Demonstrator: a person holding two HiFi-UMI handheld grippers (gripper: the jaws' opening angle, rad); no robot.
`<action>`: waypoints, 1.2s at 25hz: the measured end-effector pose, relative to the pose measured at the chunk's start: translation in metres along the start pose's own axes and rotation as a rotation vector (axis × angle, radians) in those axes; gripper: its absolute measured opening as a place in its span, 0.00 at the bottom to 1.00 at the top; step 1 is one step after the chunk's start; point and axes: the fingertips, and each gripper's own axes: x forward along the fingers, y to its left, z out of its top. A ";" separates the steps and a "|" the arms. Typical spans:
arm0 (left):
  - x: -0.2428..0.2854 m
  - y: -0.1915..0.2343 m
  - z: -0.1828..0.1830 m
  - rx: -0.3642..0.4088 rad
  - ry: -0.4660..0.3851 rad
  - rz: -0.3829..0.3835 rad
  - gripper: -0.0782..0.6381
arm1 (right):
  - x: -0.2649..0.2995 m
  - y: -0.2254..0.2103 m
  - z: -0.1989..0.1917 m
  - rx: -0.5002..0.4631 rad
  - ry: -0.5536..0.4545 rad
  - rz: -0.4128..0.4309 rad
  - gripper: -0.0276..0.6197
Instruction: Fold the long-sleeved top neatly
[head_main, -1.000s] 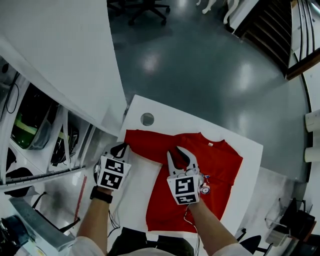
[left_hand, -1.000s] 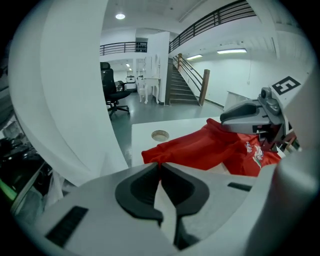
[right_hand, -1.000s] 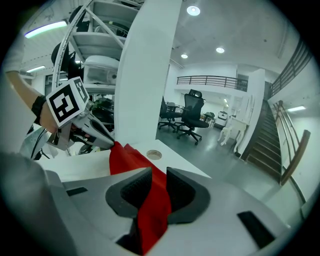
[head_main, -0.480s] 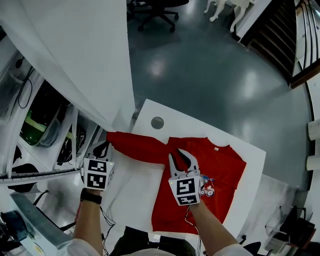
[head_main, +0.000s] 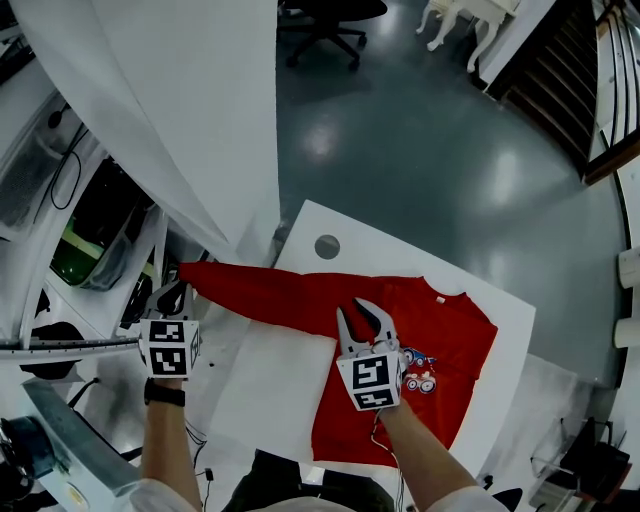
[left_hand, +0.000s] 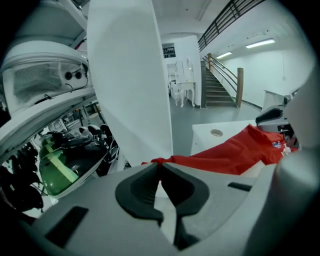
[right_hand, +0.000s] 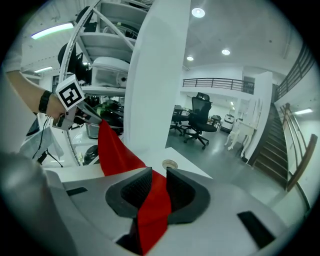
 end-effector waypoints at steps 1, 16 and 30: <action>-0.002 0.003 0.000 -0.004 -0.003 0.004 0.14 | 0.000 0.002 0.001 -0.001 0.000 0.002 0.20; -0.026 -0.022 0.046 0.065 -0.111 0.002 0.14 | -0.028 -0.012 -0.009 0.034 -0.020 -0.039 0.20; -0.044 -0.159 0.116 0.214 -0.224 -0.113 0.14 | -0.102 -0.083 -0.054 0.115 -0.030 -0.150 0.20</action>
